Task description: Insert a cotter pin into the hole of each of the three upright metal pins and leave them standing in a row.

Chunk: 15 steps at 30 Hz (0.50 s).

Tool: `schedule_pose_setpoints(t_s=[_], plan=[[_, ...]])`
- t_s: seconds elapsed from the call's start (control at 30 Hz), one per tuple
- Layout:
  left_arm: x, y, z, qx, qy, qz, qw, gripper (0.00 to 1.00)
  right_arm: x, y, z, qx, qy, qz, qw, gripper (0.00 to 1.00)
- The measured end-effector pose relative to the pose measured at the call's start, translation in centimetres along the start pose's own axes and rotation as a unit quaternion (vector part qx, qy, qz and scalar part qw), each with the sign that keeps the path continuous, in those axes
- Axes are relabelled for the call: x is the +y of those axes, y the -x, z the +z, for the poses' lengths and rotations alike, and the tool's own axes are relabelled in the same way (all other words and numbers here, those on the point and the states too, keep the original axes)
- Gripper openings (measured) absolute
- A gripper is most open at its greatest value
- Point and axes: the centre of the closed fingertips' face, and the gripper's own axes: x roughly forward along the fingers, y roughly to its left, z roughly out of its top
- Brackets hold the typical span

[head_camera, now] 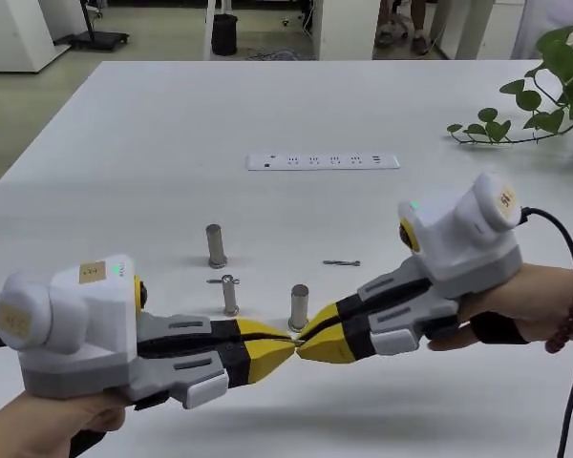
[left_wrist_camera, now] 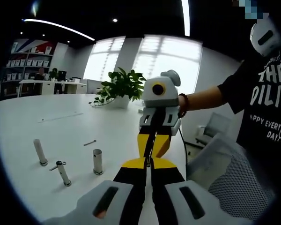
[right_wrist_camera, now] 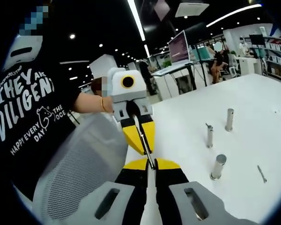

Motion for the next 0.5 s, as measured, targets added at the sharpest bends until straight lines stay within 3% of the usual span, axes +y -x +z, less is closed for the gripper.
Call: schedule_pose_setpoints(t_s=[0.5], plan=[[0.9,-0.2,-1.4,0.033,-0.029,0.032,0.9986,0.01,-0.2,0.0,-1.0,0.062,0.062,-0.015,0.9960,0.00]])
